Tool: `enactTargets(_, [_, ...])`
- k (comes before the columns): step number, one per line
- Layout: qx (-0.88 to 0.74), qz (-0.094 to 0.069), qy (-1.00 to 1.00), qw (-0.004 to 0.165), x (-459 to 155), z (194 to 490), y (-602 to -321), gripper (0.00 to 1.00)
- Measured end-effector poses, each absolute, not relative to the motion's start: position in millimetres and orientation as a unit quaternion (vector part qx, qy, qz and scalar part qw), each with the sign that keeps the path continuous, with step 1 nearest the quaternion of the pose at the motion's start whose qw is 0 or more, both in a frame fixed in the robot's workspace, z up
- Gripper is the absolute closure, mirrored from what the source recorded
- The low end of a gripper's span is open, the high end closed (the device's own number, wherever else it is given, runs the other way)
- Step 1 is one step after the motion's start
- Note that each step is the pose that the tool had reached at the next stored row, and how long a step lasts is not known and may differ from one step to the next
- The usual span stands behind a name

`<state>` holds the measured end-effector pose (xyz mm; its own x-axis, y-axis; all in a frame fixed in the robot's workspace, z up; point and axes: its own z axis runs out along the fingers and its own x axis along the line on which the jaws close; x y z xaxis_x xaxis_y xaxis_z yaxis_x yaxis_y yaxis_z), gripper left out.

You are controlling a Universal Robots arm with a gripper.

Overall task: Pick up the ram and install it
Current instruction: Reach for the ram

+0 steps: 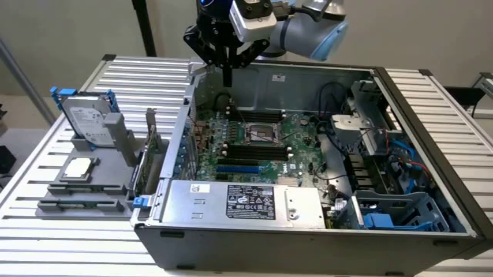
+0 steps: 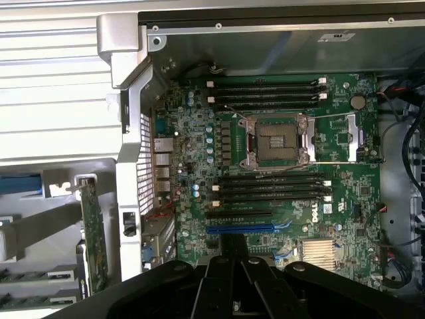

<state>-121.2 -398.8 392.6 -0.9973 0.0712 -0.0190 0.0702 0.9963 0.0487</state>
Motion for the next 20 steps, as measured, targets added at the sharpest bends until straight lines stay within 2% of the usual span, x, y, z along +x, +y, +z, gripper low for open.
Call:
enactTargets(9, [0.035, 0.024, 0.999, 0.010, -126.3, 392.6, -401.2, 0.89])
enactTargets(20, [0.035, 0.019, 0.999, 0.010, -164.8, 392.4, -412.4, 0.89])
